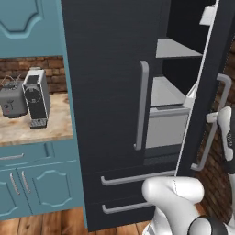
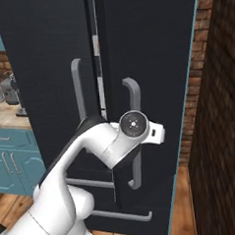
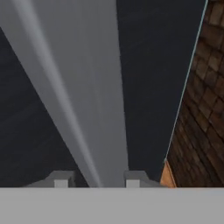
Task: Retrieve the sausage and cheese from the fridge and place them on the cutting board on the counter.
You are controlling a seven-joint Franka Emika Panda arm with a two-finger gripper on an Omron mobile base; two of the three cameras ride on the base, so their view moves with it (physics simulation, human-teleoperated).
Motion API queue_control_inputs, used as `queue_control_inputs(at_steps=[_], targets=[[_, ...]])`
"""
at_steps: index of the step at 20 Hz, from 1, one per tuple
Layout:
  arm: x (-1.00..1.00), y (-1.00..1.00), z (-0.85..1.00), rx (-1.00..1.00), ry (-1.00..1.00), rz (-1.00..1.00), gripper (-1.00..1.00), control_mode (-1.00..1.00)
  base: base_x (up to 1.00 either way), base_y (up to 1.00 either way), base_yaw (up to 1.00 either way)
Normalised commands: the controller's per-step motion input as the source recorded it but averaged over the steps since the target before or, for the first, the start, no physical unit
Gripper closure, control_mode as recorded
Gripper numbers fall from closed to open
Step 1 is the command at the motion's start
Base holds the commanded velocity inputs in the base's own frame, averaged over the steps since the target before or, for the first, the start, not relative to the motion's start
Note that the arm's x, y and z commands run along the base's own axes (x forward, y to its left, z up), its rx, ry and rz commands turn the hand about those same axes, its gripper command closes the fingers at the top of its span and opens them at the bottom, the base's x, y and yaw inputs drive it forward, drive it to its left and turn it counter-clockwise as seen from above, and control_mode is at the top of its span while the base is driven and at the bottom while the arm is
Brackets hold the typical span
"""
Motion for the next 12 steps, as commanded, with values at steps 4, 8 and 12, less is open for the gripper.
queue_control_inputs(at_steps=[4, 8, 12], targets=[[-0.27, 0.0, 0.0, -0.06, 0.0, 0.06, -1.0, -1.0, 0.0, 0.0, 0.0], [-0.87, 0.08, 0.0, -0.08, -0.12, 0.0, -1.0, -1.0, 0.0, 0.0, 0.0], [-0.98, 0.19, 0.06, -0.11, -0.17, -0.06, -1.0, -1.0, 0.0, 0.0, 0.0]])
